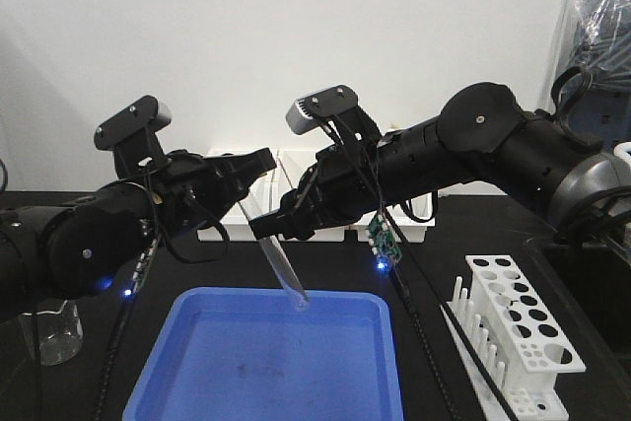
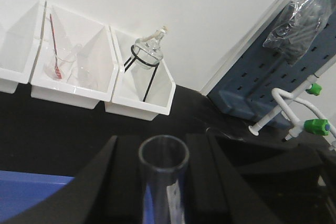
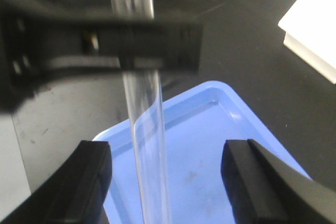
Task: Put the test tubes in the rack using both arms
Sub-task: 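Bring the tube over the blue tray and grasp it with the right gripper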
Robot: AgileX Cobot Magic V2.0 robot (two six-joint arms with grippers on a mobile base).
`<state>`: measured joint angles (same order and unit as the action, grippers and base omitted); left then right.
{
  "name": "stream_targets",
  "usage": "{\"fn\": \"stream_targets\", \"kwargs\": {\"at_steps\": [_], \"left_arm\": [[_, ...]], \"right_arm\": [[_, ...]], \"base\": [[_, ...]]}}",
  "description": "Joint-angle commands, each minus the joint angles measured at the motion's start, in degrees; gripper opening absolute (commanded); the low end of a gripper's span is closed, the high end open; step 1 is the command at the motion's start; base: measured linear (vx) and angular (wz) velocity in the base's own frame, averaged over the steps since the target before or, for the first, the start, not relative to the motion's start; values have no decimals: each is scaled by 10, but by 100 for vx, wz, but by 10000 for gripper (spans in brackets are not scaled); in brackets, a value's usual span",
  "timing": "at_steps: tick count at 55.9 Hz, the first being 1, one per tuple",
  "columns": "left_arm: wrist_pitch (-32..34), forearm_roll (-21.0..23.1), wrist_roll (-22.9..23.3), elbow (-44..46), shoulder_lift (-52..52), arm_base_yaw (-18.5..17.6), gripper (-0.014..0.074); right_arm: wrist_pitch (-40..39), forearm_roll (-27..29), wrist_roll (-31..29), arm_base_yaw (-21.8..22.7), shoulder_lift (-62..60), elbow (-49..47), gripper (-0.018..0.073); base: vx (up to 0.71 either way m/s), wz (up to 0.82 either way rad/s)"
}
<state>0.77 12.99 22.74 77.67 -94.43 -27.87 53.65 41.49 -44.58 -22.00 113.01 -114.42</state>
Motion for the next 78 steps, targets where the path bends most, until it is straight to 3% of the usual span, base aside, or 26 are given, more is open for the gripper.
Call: {"fn": "stream_targets", "kwargs": {"at_steps": [1,22,31,41,58,78], "left_arm": [[46,11,8,19,25,-11,-8],[46,11,9,19,21,-31,-8],[46,11,16,19,21,-38,-8],[47,11,19,19,21,-39,-8],[54,11,19,19,21,-39,-8],[98,9,18,19,21,-39,29]], "right_arm": [[-18,29,-3,4,-27,-24,500],[-8,28,1,2,-13,-24,496],[-25,33,1,2,-13,-24,455],[-39,42,1,2,-13,-24,333],[-38,42,14,2,-12,-23,-17],[-69,41,34,3,-11,-23,-13]], "base": [[0,0],[0,0],[0,0],[0,0],[0,0],[0,0]]}}
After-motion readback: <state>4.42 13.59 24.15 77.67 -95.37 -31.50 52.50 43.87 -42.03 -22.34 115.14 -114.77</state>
